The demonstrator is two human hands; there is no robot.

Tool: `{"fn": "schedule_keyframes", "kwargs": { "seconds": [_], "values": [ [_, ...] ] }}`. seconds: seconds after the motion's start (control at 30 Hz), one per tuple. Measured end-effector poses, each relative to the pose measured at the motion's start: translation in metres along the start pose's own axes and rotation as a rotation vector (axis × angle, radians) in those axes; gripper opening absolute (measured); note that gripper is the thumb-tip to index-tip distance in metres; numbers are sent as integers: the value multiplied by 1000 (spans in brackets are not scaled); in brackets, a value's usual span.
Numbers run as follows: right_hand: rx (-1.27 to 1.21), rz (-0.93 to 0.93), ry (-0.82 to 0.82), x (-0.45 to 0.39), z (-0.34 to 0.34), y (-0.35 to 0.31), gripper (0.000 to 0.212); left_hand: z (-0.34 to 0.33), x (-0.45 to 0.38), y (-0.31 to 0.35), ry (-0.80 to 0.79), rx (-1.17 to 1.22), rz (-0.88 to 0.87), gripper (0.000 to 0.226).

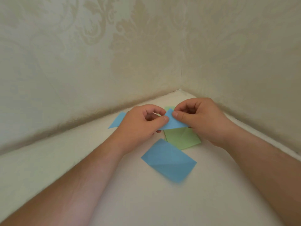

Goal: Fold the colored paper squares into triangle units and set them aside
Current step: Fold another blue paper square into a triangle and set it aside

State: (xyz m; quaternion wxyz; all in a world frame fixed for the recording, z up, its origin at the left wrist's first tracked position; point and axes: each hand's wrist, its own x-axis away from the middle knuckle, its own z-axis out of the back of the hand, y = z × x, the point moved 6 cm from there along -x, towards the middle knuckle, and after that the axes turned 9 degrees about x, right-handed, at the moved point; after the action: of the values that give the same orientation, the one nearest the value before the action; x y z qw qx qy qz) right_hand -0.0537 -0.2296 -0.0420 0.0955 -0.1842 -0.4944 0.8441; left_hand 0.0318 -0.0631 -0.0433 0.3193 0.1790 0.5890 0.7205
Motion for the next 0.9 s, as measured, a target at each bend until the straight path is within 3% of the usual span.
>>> {"fn": "schedule_keyframes", "kwargs": {
  "seconds": [0.1, 0.43, 0.57, 0.67, 0.77, 0.9],
  "values": [
    [8, 32, 0, 1, -3, -3, 8, 0, -1, 2, 22, 26, -77, 5],
    [46, 9, -60, 4, -12, -4, 3, 9, -5, -6, 23, 42, -64, 5],
    [163, 1, 42, 5, -13, -2, 12, 34, -7, -4, 75, 47, -50, 12],
    [342, 45, 108, 8, -7, -6, 15, 76, 5, -13, 173, -60, -43, 16],
    [430, 94, 134, 13, -7, -14, 16, 131, 31, -34, 323, -237, -7, 6],
    [527, 163, 92, 19, -22, -25, 15, 181, 61, -50, 492, -472, 63, 10]
  ]
}}
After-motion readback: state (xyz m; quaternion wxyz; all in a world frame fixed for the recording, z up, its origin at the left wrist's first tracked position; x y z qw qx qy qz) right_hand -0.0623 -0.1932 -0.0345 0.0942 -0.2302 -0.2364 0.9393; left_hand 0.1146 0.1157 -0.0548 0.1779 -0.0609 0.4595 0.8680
